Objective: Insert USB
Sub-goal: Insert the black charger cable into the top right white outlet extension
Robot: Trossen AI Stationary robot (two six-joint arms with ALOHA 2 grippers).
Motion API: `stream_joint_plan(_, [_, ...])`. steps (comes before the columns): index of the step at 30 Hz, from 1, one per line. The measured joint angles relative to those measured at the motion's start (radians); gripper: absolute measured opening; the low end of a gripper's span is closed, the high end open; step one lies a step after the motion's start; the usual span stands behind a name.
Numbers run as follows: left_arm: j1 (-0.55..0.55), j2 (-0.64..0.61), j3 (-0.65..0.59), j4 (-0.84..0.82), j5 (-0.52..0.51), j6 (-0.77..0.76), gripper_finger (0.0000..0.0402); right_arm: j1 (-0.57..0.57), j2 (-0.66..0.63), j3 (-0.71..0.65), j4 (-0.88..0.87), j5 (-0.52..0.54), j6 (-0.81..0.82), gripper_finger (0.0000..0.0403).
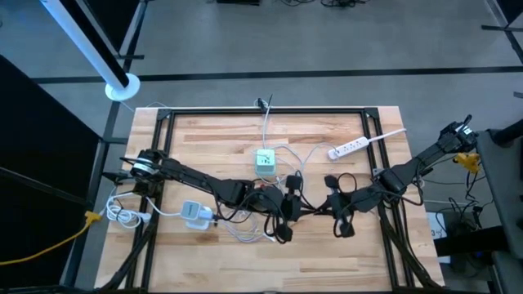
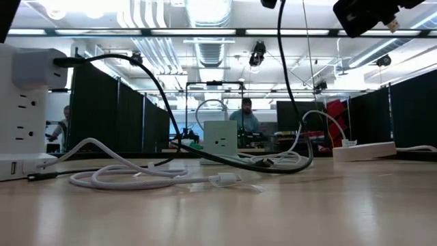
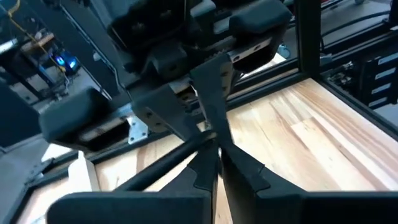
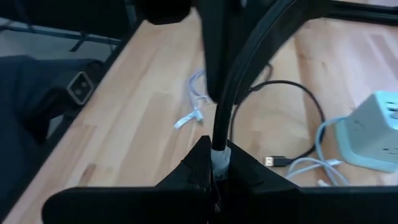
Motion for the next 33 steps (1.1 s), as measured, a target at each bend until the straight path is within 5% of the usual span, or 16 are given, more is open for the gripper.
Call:
stream_joint_plan(8, [0.0, 0.0, 0.0, 0.012, 0.002, 0.054, 0.0065, 0.0, 0.0, 0.0, 0.0, -0.014, -0.012, 0.0003])
stream_joint_plan(11, [0.002, 0.001, -0.001, 0.045, 0.082, 0.055, 0.0087, 0.0, 0.0, 0.0, 0.004, -0.025, -0.021, 0.0003])
stream_joint_plan(19, [0.003, 0.001, -0.001, 0.094, 0.124, 0.073, 0.0126, 0.0, 0.001, 0.0, 0.082, -0.138, -0.079, 0.0003])
stream_joint_plan(28, [0.005, 0.074, -0.001, 0.31, 0.268, 0.108, 0.0134, 0.0, 0.001, 0.0, 0.122, -0.17, -0.146, 0.0003])
stream_joint_plan(33, [0.007, 0.09, -0.001, 0.338, 0.284, 0.115, 0.0104, 0.0, 0.001, 0.0, 0.128, -0.173, -0.138, 0.0003])
